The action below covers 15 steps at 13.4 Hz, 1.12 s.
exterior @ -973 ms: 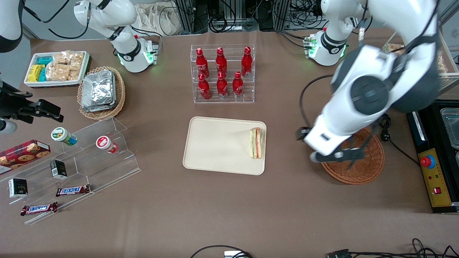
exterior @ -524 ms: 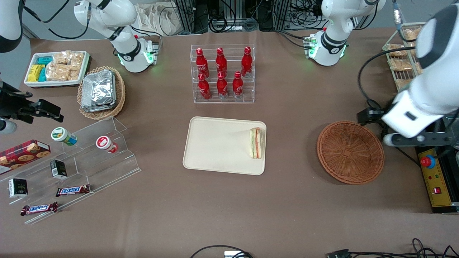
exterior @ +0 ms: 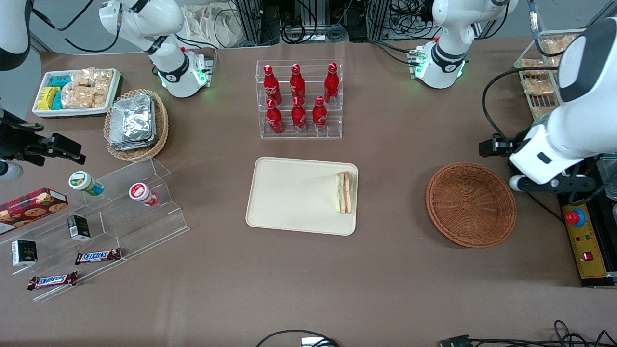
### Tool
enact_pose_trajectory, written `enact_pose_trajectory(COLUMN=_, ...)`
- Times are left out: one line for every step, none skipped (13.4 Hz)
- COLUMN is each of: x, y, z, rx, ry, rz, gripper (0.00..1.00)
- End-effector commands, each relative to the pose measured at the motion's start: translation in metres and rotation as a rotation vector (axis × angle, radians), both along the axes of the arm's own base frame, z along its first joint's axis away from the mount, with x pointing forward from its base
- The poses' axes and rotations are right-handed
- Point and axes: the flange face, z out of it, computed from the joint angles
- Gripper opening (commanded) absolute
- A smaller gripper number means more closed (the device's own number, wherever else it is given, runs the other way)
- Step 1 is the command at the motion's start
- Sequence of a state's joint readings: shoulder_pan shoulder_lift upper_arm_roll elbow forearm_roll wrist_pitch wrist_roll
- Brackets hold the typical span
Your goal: Place sandwich from basket to tray
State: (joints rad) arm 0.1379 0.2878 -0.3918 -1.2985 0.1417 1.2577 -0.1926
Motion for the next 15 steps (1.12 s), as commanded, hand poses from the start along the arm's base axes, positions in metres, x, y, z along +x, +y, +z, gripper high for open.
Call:
enact_pose_trajectory(x=-0.017, y=0.007, z=0.004, rx=-0.001, ry=0.009, rz=-0.040, gripper=1.00)
enact_pose_trajectory(x=-0.016, y=0.019, z=0.004, rx=-0.012, ry=-0.002, rz=-0.049, gripper=1.00)
enact_pose_trajectory(x=-0.016, y=0.024, z=0.002, rx=-0.020, ry=-0.012, rz=-0.057, gripper=1.00)
enact_pose_trajectory(x=-0.018, y=0.023, z=0.004, rx=-0.030, ry=-0.019, rz=-0.065, gripper=1.00)
enact_pose_trajectory(x=-0.020, y=0.023, z=0.004, rx=-0.027, ry=-0.026, rz=-0.065, gripper=1.00)
enact_pose_trajectory(x=-0.023, y=0.029, z=0.005, rx=-0.019, ry=-0.036, rz=-0.052, gripper=1.00)
enact_pose_trajectory(x=-0.026, y=0.027, z=0.005, rx=-0.013, ry=-0.041, rz=-0.053, gripper=1.00)
enact_pose_trajectory(x=-0.028, y=0.033, z=0.005, rx=-0.003, ry=-0.042, rz=-0.040, gripper=1.00)
enact_pose_trajectory(x=-0.031, y=0.038, z=0.007, rx=-0.006, ry=-0.049, rz=-0.030, gripper=1.00)
enact_pose_trajectory(x=-0.035, y=0.043, z=0.006, rx=-0.031, ry=-0.062, rz=-0.045, gripper=1.00)
enact_pose_trajectory(x=-0.039, y=0.053, z=0.004, rx=-0.050, ry=-0.084, rz=-0.060, gripper=1.00)
enact_pose_trajectory(x=-0.046, y=0.056, z=0.002, rx=-0.053, ry=-0.105, rz=-0.066, gripper=1.00)
enact_pose_trajectory(x=-0.052, y=0.056, z=-0.001, rx=-0.052, ry=-0.121, rz=-0.070, gripper=1.00)
enact_pose_trajectory(x=-0.057, y=0.055, z=-0.001, rx=-0.053, ry=-0.140, rz=-0.074, gripper=1.00)
enact_pose_trajectory(x=-0.059, y=0.054, z=-0.002, rx=-0.052, ry=-0.165, rz=-0.078, gripper=1.00)
